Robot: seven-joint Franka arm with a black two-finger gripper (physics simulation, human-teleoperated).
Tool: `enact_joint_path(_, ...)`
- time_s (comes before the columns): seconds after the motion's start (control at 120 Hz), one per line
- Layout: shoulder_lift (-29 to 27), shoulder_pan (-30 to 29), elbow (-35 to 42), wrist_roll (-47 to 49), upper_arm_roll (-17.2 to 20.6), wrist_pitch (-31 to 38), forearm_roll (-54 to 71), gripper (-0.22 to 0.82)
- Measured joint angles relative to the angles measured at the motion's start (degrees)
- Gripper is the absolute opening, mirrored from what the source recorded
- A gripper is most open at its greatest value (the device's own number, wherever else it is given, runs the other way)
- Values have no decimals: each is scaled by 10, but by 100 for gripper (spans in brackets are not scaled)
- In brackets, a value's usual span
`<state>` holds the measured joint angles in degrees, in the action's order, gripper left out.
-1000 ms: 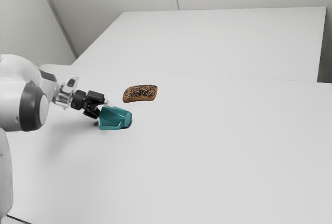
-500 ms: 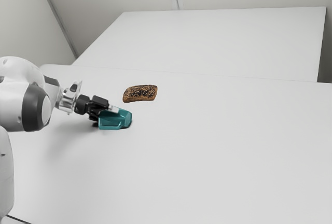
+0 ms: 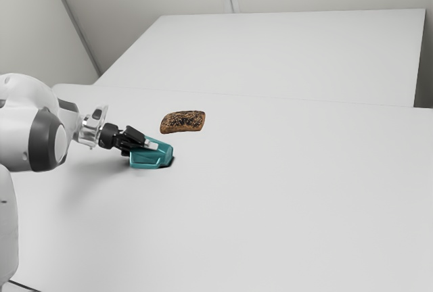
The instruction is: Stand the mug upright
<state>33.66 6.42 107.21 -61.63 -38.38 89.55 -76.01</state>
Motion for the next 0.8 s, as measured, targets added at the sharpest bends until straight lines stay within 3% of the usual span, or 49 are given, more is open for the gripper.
enact_joint_path(0.417, -16, 11, -6, -2, 8, -5, -7, -14)
enact_joint_path(0.675, -79, 30, -2, -2, 12, 3, 5, -15)
enact_joint_path(0.8, -126, 46, 3, 4, 38, 31, 44, -15)
